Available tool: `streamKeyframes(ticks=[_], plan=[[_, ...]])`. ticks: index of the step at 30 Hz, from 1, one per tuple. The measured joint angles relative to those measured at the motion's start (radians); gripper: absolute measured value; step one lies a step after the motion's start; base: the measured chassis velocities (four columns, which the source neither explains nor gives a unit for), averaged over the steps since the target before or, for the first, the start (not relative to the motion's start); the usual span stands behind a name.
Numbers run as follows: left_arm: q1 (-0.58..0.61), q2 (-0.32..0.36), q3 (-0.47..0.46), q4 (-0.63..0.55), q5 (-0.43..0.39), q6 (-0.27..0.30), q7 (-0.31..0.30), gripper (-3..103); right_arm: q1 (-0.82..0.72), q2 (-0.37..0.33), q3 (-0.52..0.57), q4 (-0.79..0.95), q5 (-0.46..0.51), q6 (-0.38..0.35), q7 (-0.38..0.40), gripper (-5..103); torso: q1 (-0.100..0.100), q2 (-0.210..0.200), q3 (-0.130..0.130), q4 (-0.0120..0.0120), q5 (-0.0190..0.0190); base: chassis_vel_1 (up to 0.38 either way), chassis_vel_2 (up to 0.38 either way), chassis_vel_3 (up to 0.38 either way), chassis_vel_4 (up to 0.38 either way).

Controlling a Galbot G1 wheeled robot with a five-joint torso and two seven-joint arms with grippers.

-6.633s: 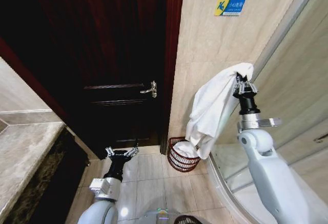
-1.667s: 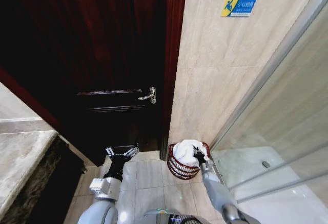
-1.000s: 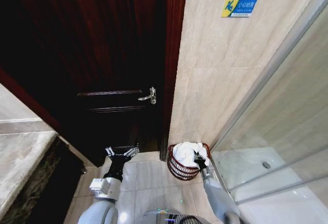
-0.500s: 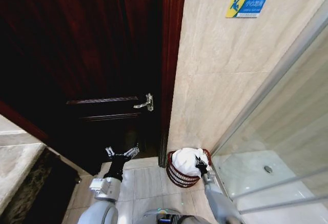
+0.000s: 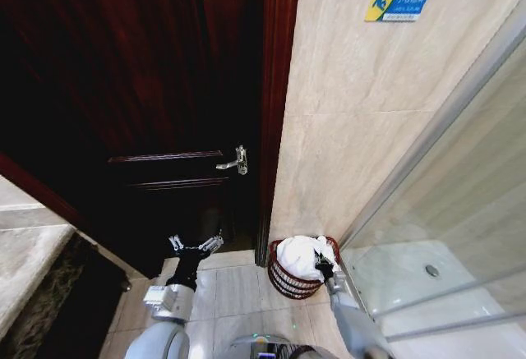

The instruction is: Discard the used towel into the hamper.

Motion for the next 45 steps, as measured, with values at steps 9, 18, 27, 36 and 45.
streamKeyframes(ticks=[9, 18, 27, 36, 45], plan=[[0.0, 0.0, 0.0, 0.0, 0.0, 0.0, 0.0, 100, 0.054, -0.022, -0.018, -0.031, -0.112, -0.147, -0.038, 8, -0.026, -0.057, -0.031, -0.0001, 0.0001, 0.0, 0.0, 0.0, 0.0], [0.0, 0.0, 0.0, 0.0, 0.0, 0.0, 0.0, 100, 0.175, -0.029, -0.032, -0.126, -0.248, -0.212, -0.086, 8, -0.05, -0.111, -0.06, -0.0001, -0.0002, 0.0, 0.0, 0.0, 0.0], [0.0, 0.0, 0.0, 0.0, 0.0, 0.0, 0.0, 100, 0.259, 0.0, -0.015, -0.254, -0.359, -0.222, -0.077, 8, -0.072, -0.161, -0.088, 0.0, 0.0, 0.0, 0.0, 0.0, 0.0], [0.0, 0.0, 0.0, 0.0, 0.0, 0.0, 0.0, 100, 0.256, 0.008, -0.012, -0.268, -0.364, -0.234, -0.058, 8, -0.087, -0.191, -0.105, 0.0, 0.0, 0.0, 0.0, 0.0, 0.0], [0.0, 0.0, 0.0, 0.0, 0.0, 0.0, 0.0, 100, 0.25, 0.0, -0.006, -0.273, -0.361, -0.234, -0.043, 8, -0.1, -0.222, -0.122, 0.0001, 0.0002, 0.0, 0.0, 0.0, 0.0]])
